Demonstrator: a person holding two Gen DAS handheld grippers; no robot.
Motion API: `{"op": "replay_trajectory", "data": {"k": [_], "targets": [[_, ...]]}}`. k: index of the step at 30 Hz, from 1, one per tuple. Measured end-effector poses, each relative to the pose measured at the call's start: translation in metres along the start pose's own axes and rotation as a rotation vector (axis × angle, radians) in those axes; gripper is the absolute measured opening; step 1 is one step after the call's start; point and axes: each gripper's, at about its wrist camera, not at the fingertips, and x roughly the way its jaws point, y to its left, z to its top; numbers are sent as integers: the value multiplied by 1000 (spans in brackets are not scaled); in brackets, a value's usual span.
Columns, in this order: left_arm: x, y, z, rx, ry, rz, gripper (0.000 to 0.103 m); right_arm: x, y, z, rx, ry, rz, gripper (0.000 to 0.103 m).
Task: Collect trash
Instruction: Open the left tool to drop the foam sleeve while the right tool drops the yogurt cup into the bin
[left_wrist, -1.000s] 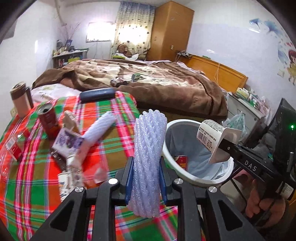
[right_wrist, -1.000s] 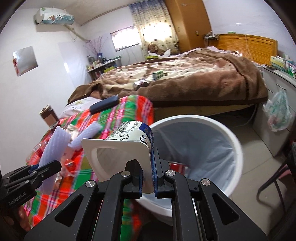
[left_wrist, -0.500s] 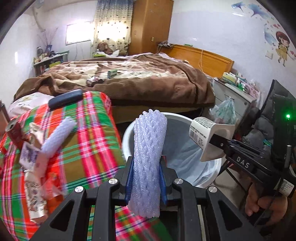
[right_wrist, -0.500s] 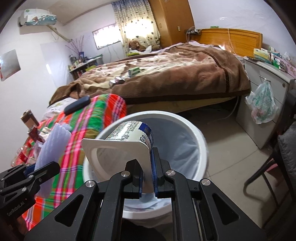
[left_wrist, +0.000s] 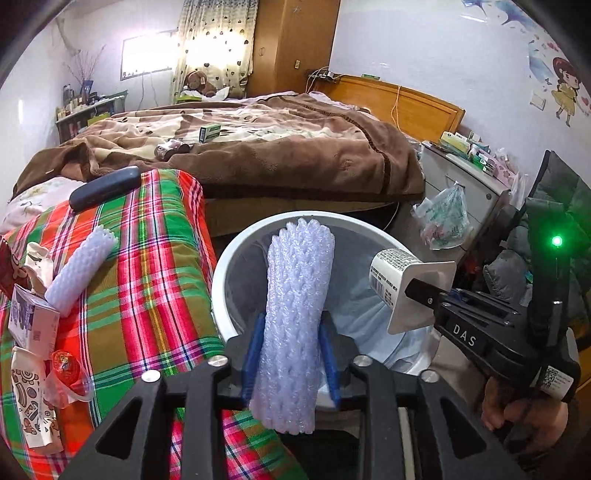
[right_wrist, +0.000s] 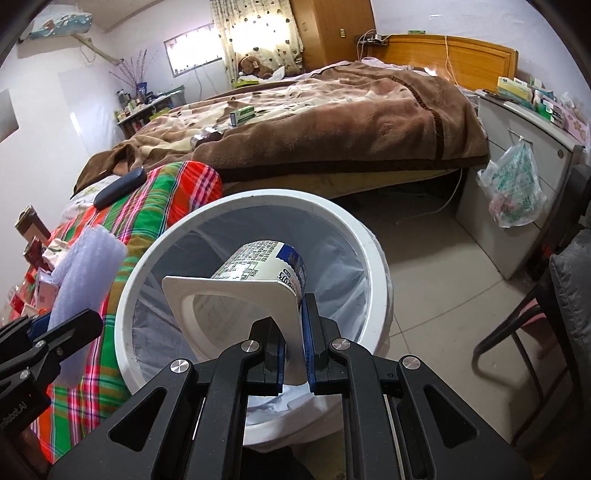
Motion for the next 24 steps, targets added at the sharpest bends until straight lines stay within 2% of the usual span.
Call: {"op": "replay_trajectory", "data": {"k": [1, 2, 3, 5, 24], "targets": [[0, 0, 0, -1, -2, 4, 45, 1, 1, 0, -6, 6, 0, 15], [0, 1, 0, -5, -5, 3, 51, 1, 1, 0, -9, 9, -6, 24], [-2, 2, 0, -9, -10, -2, 52, 0, 2, -1, -12, 7, -15, 37], [-4, 2, 0, -9, -17, -3, 52, -2, 1, 0, -11, 0, -6, 48], [-42, 19, -11, -41, -64, 40, 53, -19, 15, -3, -8, -55, 55, 48]]}}
